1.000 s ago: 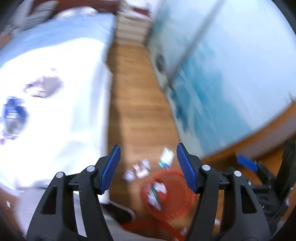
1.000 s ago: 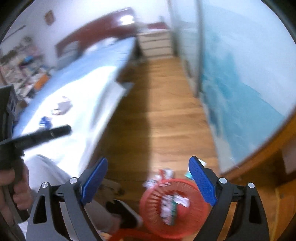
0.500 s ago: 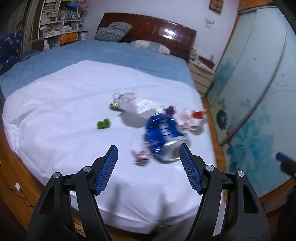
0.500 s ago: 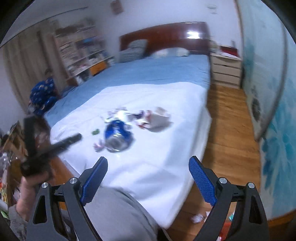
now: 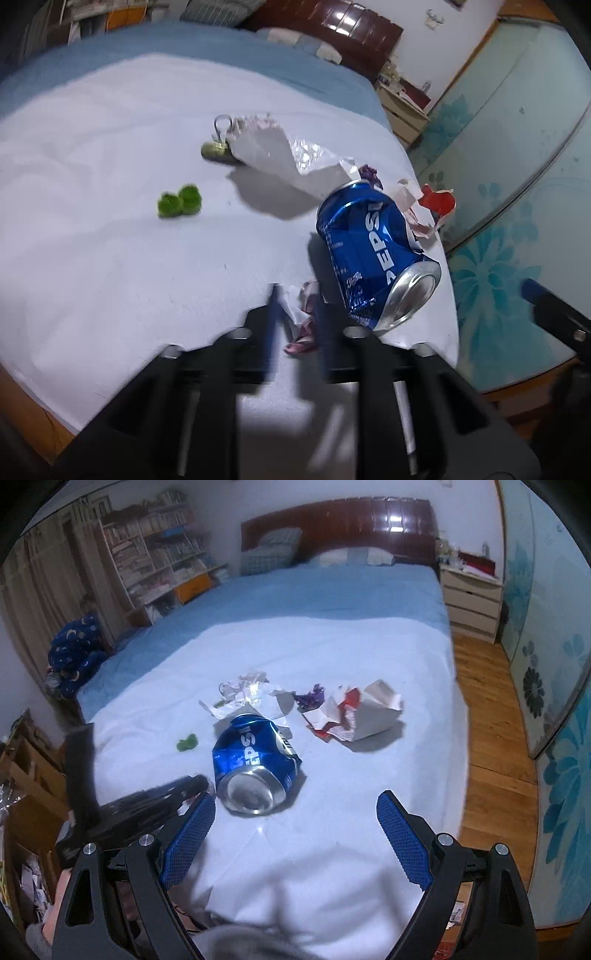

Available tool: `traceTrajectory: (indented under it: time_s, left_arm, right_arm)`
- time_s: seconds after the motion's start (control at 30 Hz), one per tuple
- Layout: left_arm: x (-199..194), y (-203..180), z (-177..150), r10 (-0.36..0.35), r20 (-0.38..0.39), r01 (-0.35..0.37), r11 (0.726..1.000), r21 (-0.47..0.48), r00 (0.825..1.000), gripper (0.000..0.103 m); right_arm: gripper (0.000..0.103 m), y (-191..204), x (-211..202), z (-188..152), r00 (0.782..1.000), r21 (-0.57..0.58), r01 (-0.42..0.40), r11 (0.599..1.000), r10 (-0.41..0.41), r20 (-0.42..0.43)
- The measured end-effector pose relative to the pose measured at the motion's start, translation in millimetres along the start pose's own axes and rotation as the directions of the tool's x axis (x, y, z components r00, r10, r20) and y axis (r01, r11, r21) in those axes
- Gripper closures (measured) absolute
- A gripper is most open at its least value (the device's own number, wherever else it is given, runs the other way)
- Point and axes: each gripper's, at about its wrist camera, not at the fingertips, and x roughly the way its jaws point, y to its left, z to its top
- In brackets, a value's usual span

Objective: Collect trash
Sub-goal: 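Grasp the blue Pepsi can with the right gripper while the left gripper grasps a small wrapper, then carry the can and wrapper to the red wastebasket and open both grippers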

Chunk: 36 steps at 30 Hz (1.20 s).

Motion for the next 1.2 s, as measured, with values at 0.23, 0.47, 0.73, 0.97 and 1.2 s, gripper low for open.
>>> traceTrajectory:
  time_s: [0.23,0.47,0.73,0.97,1.2]
  left_arm:
    - [-15.7,5.7,-2.9,-0.031,0.026,0.031,0.999,-0.031,0.999,0.095]
    - [-28.5,14.4,-3.7,-0.050,0.061,0.053,0.998,-0.046,0.997,0.095]
    - [-27.7,24.9,-9.4,-0.050,0.037,0.053,0.995,-0.087,0.998,0.095]
    - [-42.3,26.1,-18.2,-0.059,0.067,0.067,0.989,-0.128,0.996,0.095]
    - [-54.8,15.6,-24.6,-0.049,0.097,0.060,0.991,-0.117,0.994,0.095]
  right_arm:
    - [0.015,1.5,73.5,33.2,0.997,0.024,0.007,1.000,-0.005,-0.081]
    - [0.019,-2.2,146.5,37.3,0.967,0.098,-0.088,0.991,0.109,-0.232]
    - [0.071,7.8,131.8,37.2,0.958,0.104,-0.204,0.973,0.220,-0.182]
    - [0.078,9.6,96.0,25.9,0.954,0.068,-0.239,0.969,0.247,-0.172]
    - [0.081,-8.5,43.1,7.8,0.959,0.064,-0.250,0.966,0.257,-0.123]
